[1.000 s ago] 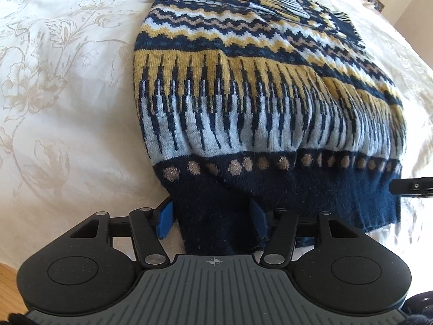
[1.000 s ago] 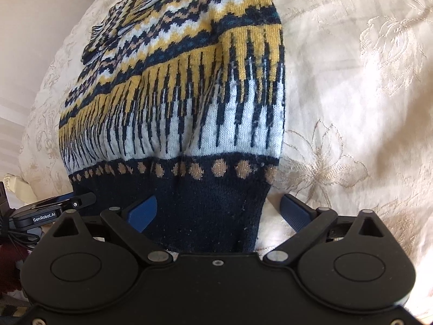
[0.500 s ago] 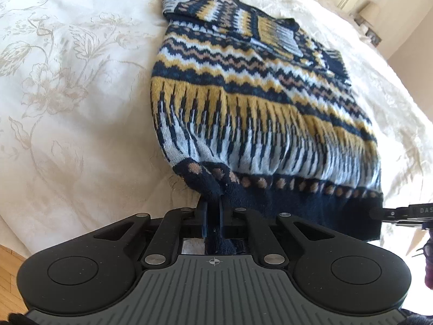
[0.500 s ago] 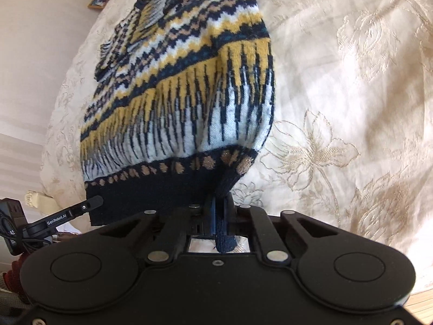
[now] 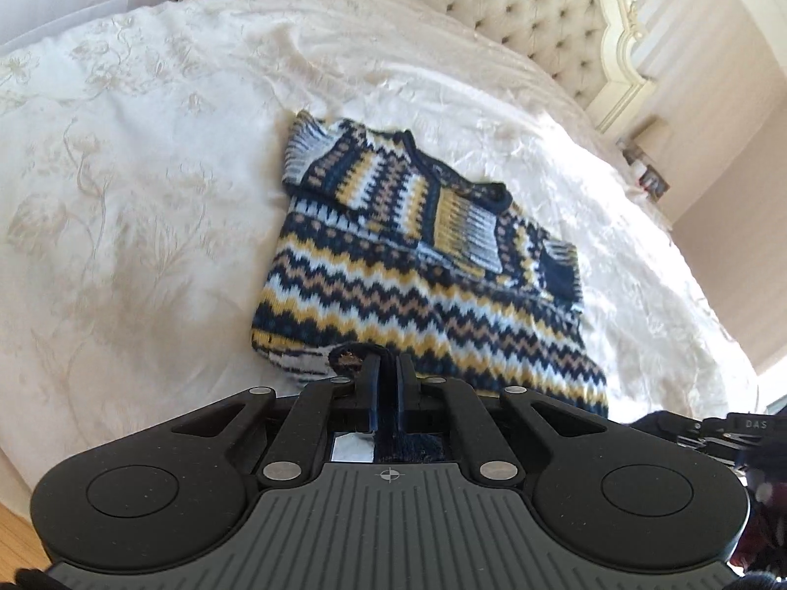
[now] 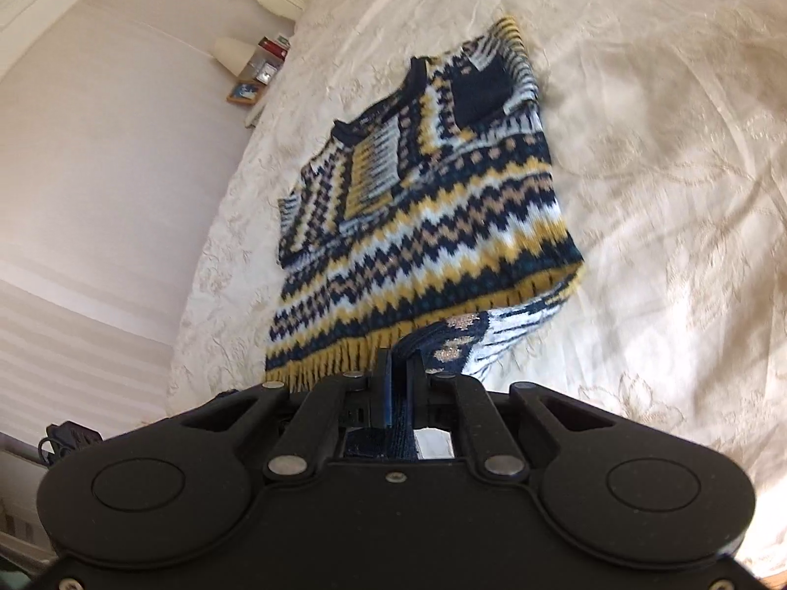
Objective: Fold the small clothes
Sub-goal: 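Lift the hem with both tools and fold it over toward the collar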
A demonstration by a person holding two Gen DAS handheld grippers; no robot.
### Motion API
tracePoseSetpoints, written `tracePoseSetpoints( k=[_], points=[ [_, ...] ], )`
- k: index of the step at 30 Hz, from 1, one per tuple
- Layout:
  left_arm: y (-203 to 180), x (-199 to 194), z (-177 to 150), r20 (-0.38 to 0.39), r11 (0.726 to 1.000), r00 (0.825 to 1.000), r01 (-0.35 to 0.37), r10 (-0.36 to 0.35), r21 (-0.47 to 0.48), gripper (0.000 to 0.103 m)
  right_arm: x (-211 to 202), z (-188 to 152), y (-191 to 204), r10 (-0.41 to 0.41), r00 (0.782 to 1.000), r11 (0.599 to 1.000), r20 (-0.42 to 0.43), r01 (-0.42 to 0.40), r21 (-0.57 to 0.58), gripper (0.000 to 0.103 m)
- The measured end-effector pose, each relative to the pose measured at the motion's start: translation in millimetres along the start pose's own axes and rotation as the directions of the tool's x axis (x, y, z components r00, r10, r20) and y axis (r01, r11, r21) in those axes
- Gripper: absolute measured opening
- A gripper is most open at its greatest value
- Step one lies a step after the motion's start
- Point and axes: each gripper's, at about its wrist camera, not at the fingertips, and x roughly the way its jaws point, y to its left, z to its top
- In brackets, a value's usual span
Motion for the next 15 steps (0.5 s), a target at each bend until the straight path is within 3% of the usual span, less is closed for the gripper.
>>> tracePoseSetpoints(
  k=[8, 15],
  points=[
    [-5.9, 42.7, 66.6, 0.104, 1.000, 0.994, -0.027, 0.025, 0.013, 0.006, 35.7, 73.4, -4.8, 0.016, 0.997, 0.999, 0.080, -0.019, 0.035, 0.011],
    [-10.8, 90.9, 104.7, 0.125, 0.993, 0.988, -0.101, 0.093, 0.056, 0.006, 80.4, 119.7, -15.1, -0.021, 0.998, 1.000, 0.056, 0.020, 0.016, 0.011]
  ],
)
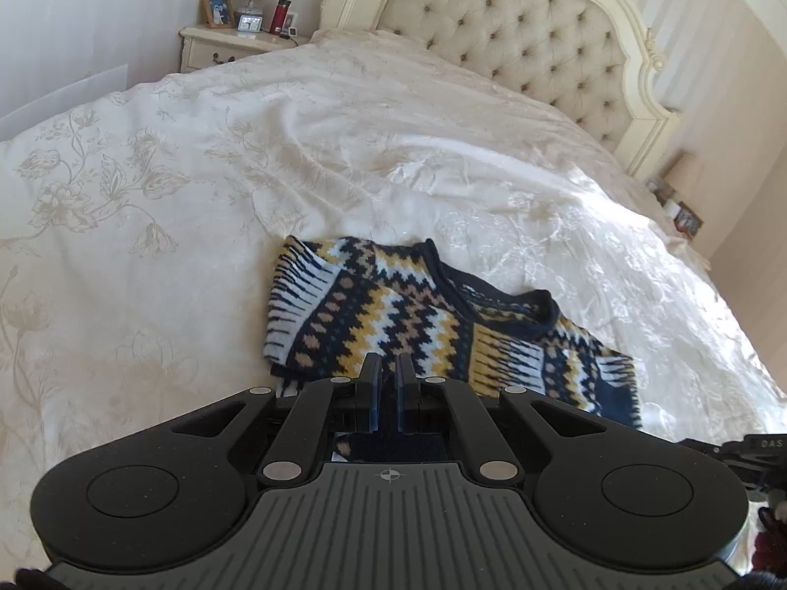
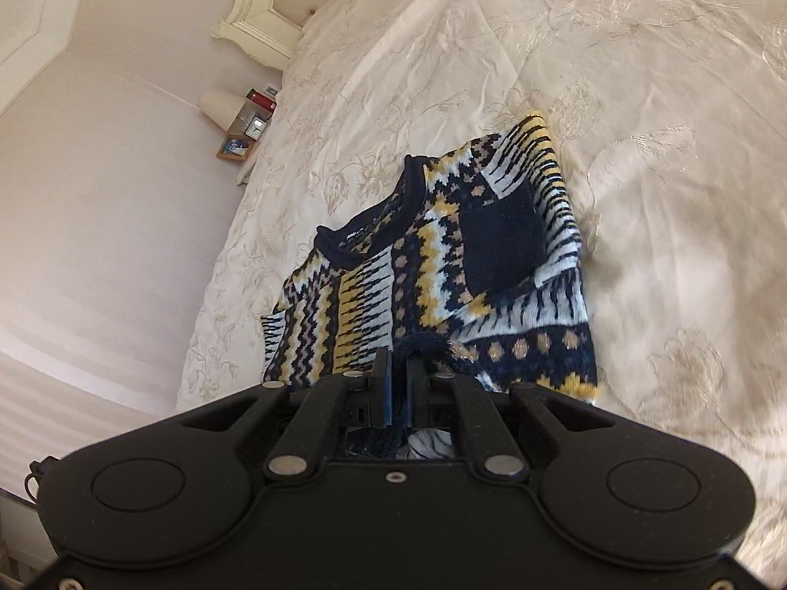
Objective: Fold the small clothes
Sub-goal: 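Lift the hem with both tools and fold it over toward the collar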
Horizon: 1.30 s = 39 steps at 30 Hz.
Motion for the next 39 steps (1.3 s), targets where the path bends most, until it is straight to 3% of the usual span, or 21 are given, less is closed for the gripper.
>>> tracePoseSetpoints(
  k=[6, 10, 12, 17, 22, 27, 28, 29, 30, 34, 39],
  points=[
    [-2.5, 27.0, 3.9, -0.094, 0.996, 0.994, -0.048, 0.054, 0.074, 0.008, 20.2, 13.9, -13.9, -0.015, 0.999, 1.000, -0.031, 0.016, 0.013, 0.011],
    [-1.5, 53.2, -10.2, -0.266, 0.986, 0.960, -0.044, 0.086, 0.161, 0.011, 26.5, 15.9, -25.7, -0.027, 0.997, 0.999, -0.066, 0.029, 0.031, 0.012],
    [-2.8, 62.3, -19.1, -0.299, 0.976, 0.948, -0.043, 0.107, 0.213, 0.033, 28.3, 15.3, -29.9, -0.043, 0.996, 0.999, -0.078, 0.045, 0.025, 0.012],
    [-8.5, 83.7, -27.5, -0.321, 0.952, 0.940, -0.012, 0.115, 0.305, 0.037, 29.6, 10.5, -33.2, -0.065, 0.995, 0.997, -0.078, 0.068, 0.039, 0.012],
    [-9.5, 103.4, -22.0, -0.335, 0.953, 0.940, 0.049, 0.058, 0.300, 0.039, 29.0, 7.1, -29.5, -0.102, 0.993, 0.993, -0.057, 0.104, 0.049, 0.012],
    [-16.5, 123.8, -17.7, -0.417, 0.946, 0.908, 0.170, -0.041, 0.276, 0.038, 27.6, 3.7, -22.9, -0.135, 0.990, 0.986, -0.027, 0.137, 0.090, 0.012],
    [-17.2, 122.6, -18.3, -0.412, 0.945, 0.910, 0.175, -0.048, 0.276, 0.035, 28.1, 2.9, -22.0, -0.143, 0.990, 0.985, -0.024, 0.144, 0.096, 0.012],
    [-16.9, 120.2, -19.1, -0.401, 0.945, 0.914, 0.181, -0.059, 0.272, 0.018, 28.6, 2.0, -21.5, -0.149, 0.989, 0.983, -0.020, 0.150, 0.103, 0.012],
    [-15.4, 116.8, -20.0, -0.396, 0.947, 0.915, 0.194, -0.080, 0.256, 0.009, 28.9, 1.2, -21.0, -0.153, 0.988, 0.982, -0.017, 0.154, 0.109, 0.012],
    [-11.3, 87.8, -17.2, -0.290, 0.961, 0.951, 0.176, -0.110, 0.214, 0.008, 23.8, -2.4, -14.8, -0.165, 0.986, 0.977, 0.003, 0.163, 0.137, 0.012],
    [-16.7, 49.7, 5.8, -0.167, 0.968, 0.980, 0.146, -0.113, 0.202, 0.008, 9.6, -0.4, 7.2, -0.147, 0.988, 0.982, 0.041, 0.141, 0.126, 0.012]
  ],
)
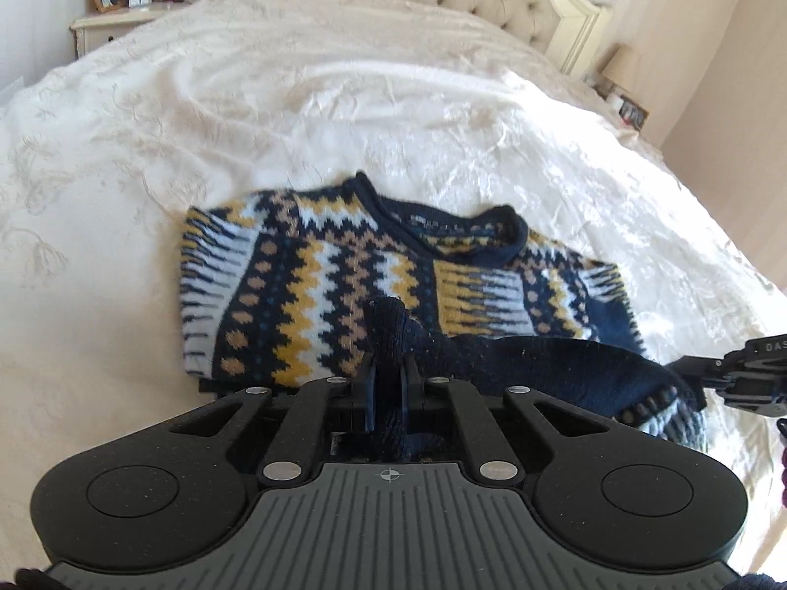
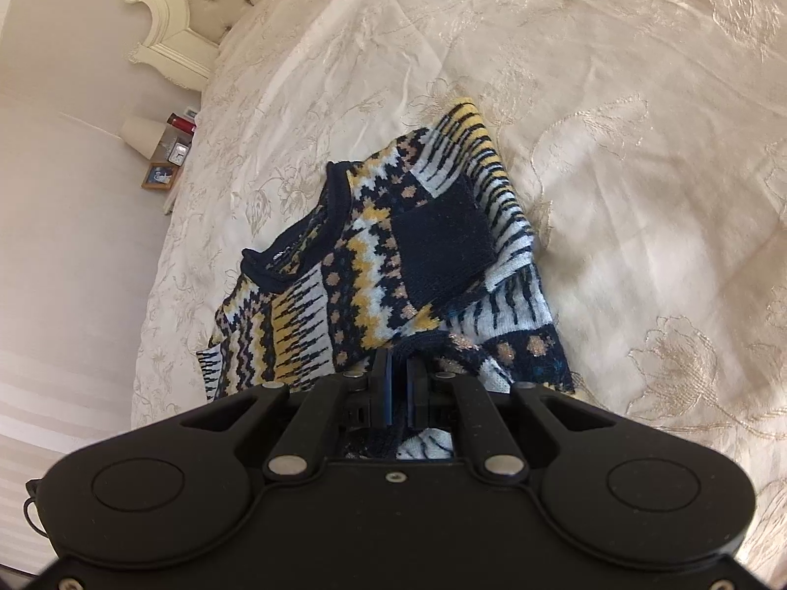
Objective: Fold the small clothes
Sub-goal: 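Lift the hem with both tools and fold it over toward the collar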
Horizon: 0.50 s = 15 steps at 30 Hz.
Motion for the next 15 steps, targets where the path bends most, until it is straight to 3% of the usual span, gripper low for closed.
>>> tracePoseSetpoints(
  k=[4, 7, 11, 15],
  points=[
    [-4.3, -17.5, 33.4, 0.101, 0.999, 0.995, -0.005, 0.001, 0.044, 0.008, -6.8, 18.2, 17.8, 0.039, 0.998, 0.999, 0.058, -0.039, -0.003, 0.012],
    [-2.8, -7.3, 62.1, 0.133, 0.999, 0.991, -0.005, -0.002, 0.054, 0.009, 4.5, 43.8, 29.5, 0.073, 0.993, 0.997, 0.090, -0.073, 0.003, 0.012],
    [4.0, 25.8, 93.0, 0.151, 0.998, 0.988, -0.030, 0.020, 0.063, 0.009, 37.1, 77.8, 40.2, 0.079, 0.992, 0.997, 0.099, -0.078, -0.010, 0.012],
    [18.0, 64.8, 111.0, 0.111, 0.998, 0.993, -0.050, 0.046, 0.032, 0.009, 74.7, 102.6, 42.7, 0.051, 0.995, 0.999, 0.083, -0.050, -0.012, 0.012]
  ],
)
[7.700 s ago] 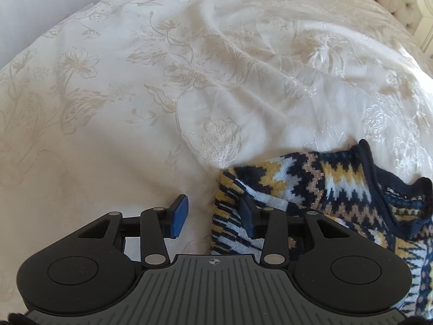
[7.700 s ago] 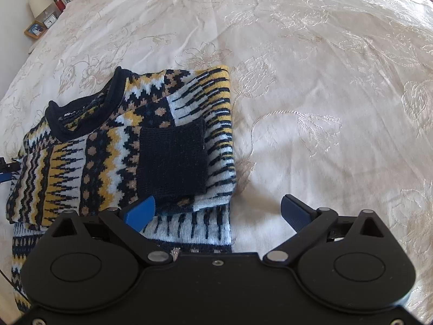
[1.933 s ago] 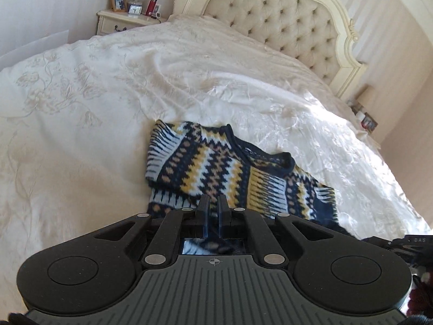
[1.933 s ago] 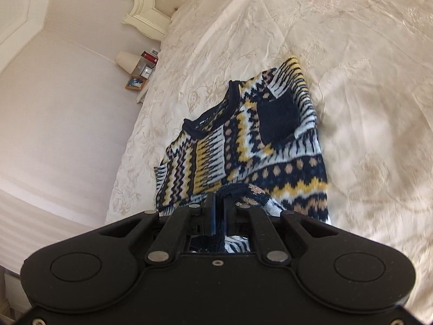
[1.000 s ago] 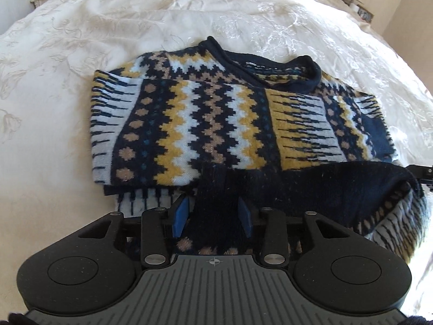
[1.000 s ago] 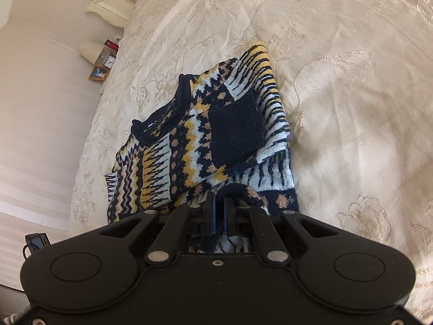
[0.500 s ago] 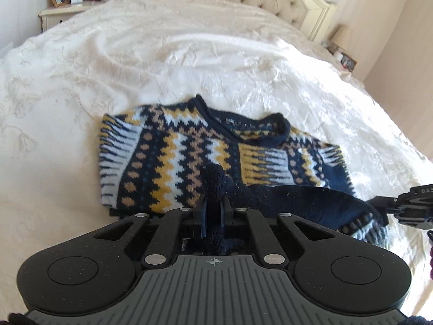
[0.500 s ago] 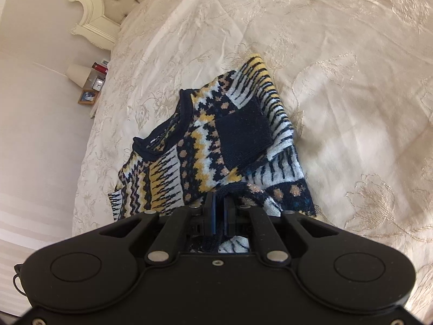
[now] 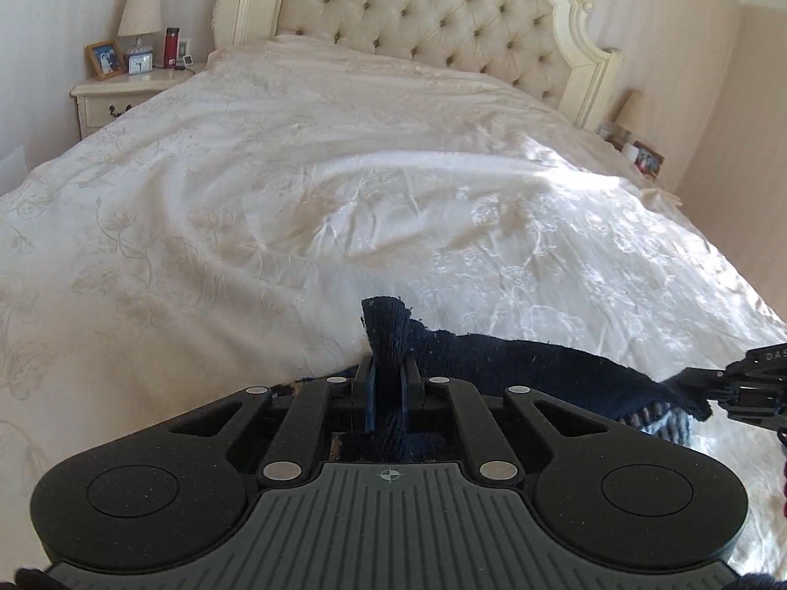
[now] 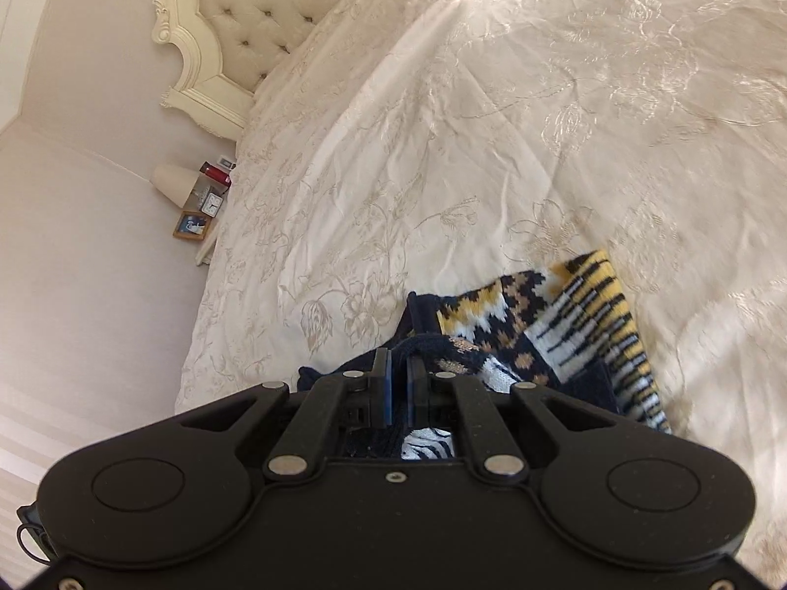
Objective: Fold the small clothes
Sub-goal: 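Lift the hem with both tools and fold it over toward the collar, then lay the hem down over the collar and open both tools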
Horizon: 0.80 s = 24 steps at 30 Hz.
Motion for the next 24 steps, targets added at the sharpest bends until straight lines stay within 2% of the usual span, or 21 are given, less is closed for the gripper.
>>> tracePoseSetpoints(
  k=[8, 10, 12, 13, 14, 15, 16, 17, 19, 24],
  points=[
    [8.0, 63.4, -2.9, -0.120, 0.998, 0.992, -0.029, 0.036, 0.054, 0.009, 58.0, 18.6, -21.7, -0.099, 0.994, 0.995, -0.053, 0.100, 0.020, 0.013],
    [10.4, 73.4, -4.8, -0.146, 0.998, 0.988, -0.038, 0.046, 0.059, 0.010, 65.7, 19.7, -28.7, -0.120, 0.991, 0.992, -0.066, 0.123, 0.033, 0.020],
    [14.1, 85.6, -6.1, -0.196, 0.997, 0.978, -0.057, 0.065, 0.049, 0.012, 69.7, 20.1, -35.8, -0.138, 0.988, 0.989, -0.065, 0.141, 0.051, 0.023],
    [16.9, 89.9, -6.1, -0.209, 0.997, 0.975, -0.069, 0.076, 0.037, 0.015, 69.9, 20.2, -37.9, -0.144, 0.988, 0.987, -0.061, 0.148, 0.057, 0.030],
    [20.2, 92.9, -5.7, -0.220, 0.996, 0.972, -0.082, 0.085, 0.019, 0.017, 69.1, 21.2, -38.4, -0.152, 0.987, 0.986, -0.049, 0.155, 0.062, 0.041],
    [23.3, 94.2, -4.8, -0.224, 0.995, 0.969, -0.103, 0.101, 0.001, 0.024, 66.6, 22.1, -39.9, -0.158, 0.987, 0.985, -0.036, 0.160, 0.065, 0.053],
    [26.3, 93.6, -4.2, -0.222, 0.994, 0.969, -0.112, 0.105, -0.018, 0.024, 64.1, 22.3, -40.6, -0.159, 0.987, 0.985, -0.026, 0.160, 0.067, 0.058],
    [29.7, 92.1, -1.8, -0.216, 0.993, 0.971, -0.113, 0.101, -0.043, 0.024, 59.6, 22.7, -41.3, -0.158, 0.987, 0.985, -0.014, 0.159, 0.066, 0.061],
    [32.7, 84.8, 2.6, -0.207, 0.991, 0.973, -0.117, 0.100, -0.069, 0.024, 49.7, 23.5, -40.0, -0.165, 0.986, 0.985, 0.002, 0.165, 0.052, 0.061],
    [30.3, 50.8, 12.3, -0.162, 0.992, 0.982, -0.108, 0.097, -0.064, 0.026, 22.2, 18.8, -30.8, -0.152, 0.988, 0.988, 0.021, 0.153, -0.014, 0.067]
  ],
)
